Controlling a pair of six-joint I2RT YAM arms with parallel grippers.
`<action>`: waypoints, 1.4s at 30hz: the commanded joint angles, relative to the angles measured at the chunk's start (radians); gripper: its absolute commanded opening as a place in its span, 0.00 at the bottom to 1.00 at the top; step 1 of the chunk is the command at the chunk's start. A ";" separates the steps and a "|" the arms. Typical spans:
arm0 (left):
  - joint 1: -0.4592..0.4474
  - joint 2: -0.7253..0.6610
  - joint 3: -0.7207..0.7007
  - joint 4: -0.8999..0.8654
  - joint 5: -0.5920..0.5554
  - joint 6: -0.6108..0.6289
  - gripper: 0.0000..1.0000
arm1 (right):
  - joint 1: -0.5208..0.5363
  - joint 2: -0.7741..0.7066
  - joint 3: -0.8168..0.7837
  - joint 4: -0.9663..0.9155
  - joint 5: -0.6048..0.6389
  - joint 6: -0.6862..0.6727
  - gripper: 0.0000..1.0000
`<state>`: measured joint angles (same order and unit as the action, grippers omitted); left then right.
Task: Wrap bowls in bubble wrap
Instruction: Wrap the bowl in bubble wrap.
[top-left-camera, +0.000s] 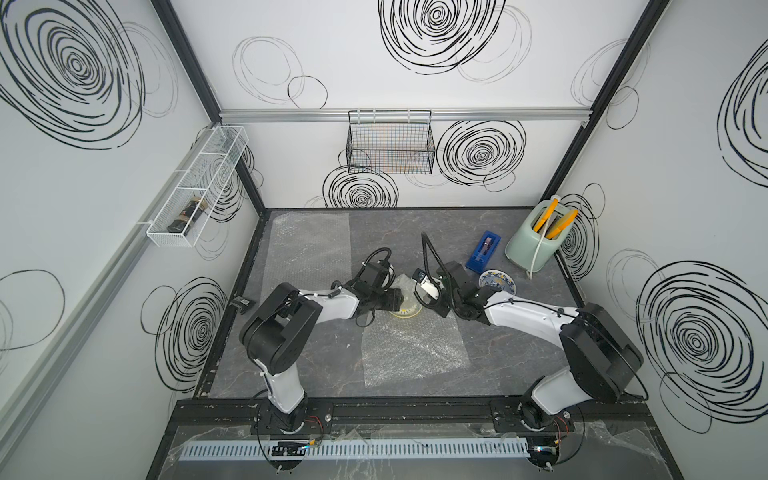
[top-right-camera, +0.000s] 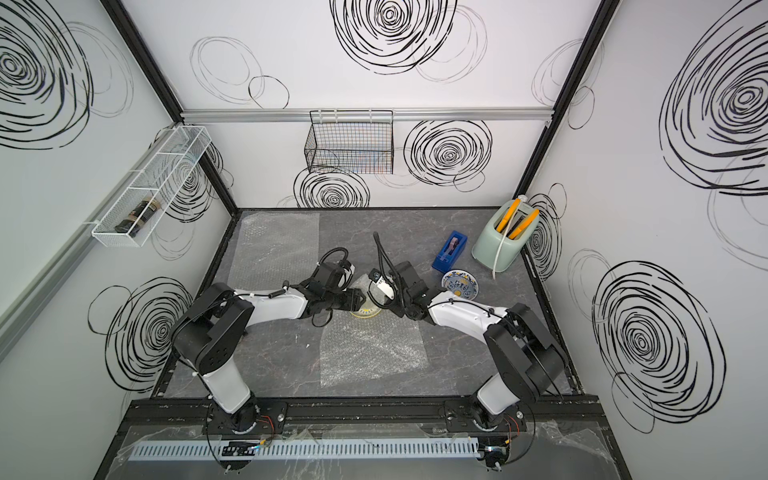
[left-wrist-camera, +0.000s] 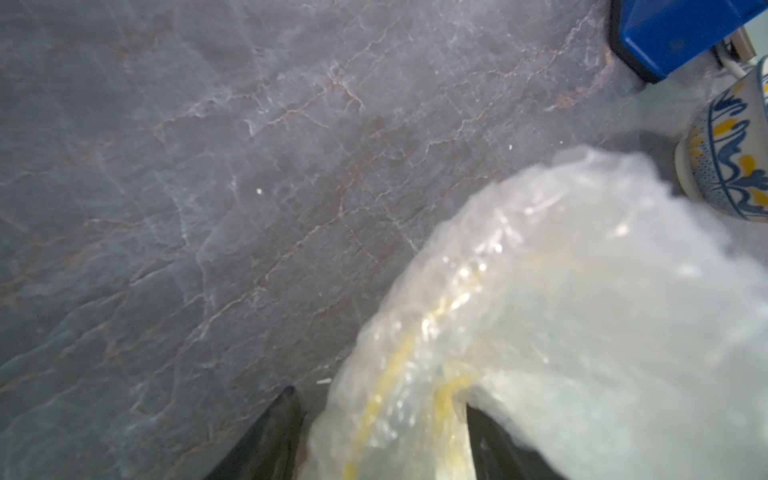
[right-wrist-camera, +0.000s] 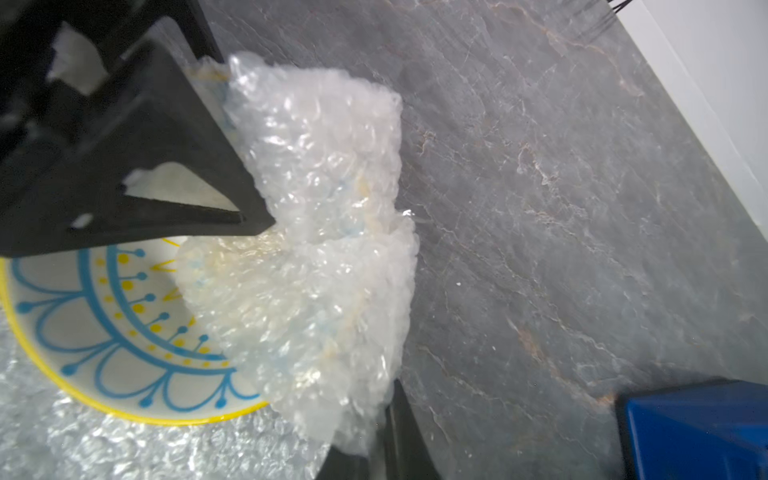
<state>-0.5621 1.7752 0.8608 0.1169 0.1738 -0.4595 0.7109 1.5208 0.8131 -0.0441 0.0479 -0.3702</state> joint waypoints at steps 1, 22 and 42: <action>-0.002 0.009 0.010 0.006 -0.019 0.000 0.66 | 0.046 -0.063 -0.034 -0.024 -0.032 0.024 0.07; -0.001 0.003 -0.012 0.022 0.000 -0.018 0.60 | 0.162 -0.095 -0.113 -0.069 -0.017 0.113 0.13; -0.005 -0.023 -0.020 -0.005 -0.040 -0.010 0.59 | 0.232 -0.472 -0.369 -0.213 -0.210 1.032 0.59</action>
<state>-0.5632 1.7744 0.8566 0.1154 0.1566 -0.4633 0.9138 1.0595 0.5034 -0.2535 -0.0738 0.5037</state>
